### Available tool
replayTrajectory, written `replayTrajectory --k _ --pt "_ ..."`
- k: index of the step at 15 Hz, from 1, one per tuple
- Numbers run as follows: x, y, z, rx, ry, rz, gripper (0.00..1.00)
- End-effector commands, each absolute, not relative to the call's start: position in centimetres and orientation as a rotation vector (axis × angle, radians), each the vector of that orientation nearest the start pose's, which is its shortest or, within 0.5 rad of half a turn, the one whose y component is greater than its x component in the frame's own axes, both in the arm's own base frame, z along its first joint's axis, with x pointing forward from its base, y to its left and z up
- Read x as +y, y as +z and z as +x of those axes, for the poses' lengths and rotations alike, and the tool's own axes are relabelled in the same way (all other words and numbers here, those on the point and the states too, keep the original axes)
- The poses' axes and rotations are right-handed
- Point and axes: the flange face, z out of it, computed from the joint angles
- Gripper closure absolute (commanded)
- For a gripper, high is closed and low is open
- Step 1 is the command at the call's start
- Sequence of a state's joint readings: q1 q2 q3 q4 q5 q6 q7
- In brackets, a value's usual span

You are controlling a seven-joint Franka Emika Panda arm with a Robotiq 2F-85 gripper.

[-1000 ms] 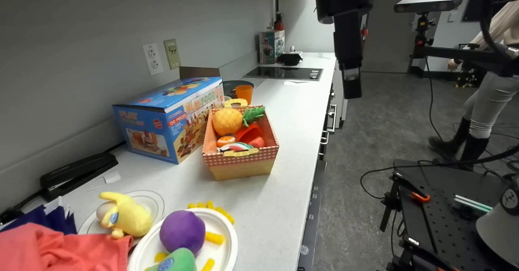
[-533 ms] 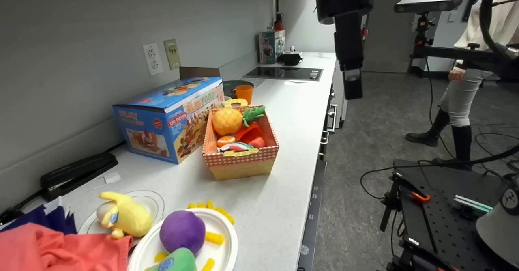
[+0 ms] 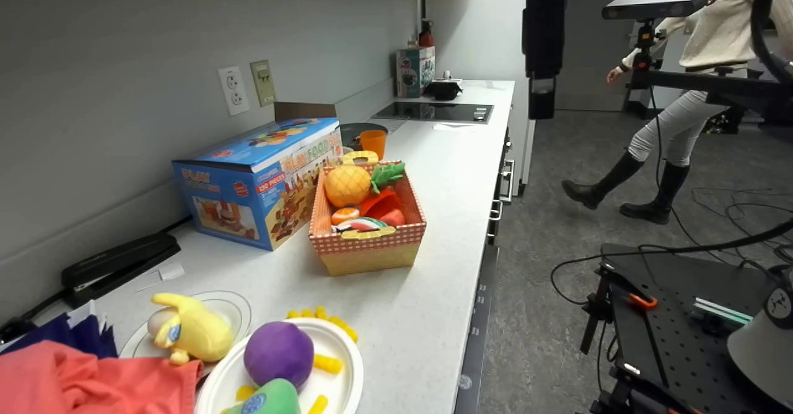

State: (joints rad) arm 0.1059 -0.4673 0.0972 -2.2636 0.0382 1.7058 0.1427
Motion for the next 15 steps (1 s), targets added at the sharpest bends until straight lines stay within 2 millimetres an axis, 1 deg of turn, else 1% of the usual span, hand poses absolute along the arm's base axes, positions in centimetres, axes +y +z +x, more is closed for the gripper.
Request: replayTrajectory --k 1,2,3,5,9,11,12,15 --pt "9.0 57.1 38.0 0.046 -0.010 -3.281 0.00" --pt "9.2 55.0 38.7 -0.028 0.057 -3.221 0.00" --pt "9.3 55.8 38.5 -0.006 0.017 -3.241 0.00" --pt "9.3 56.6 38.2 0.010 -0.019 -3.253 0.00" --pt "9.1 56.6 38.2 0.018 -0.017 -3.254 0.00" --pt "8.8 58.5 38.6 0.056 -0.109 -3.249 0.00" --pt "8.6 60.0 38.8 0.071 -0.168 -3.254 0.00" --pt "8.2 65.2 39.2 0.130 -0.395 -3.249 0.00"
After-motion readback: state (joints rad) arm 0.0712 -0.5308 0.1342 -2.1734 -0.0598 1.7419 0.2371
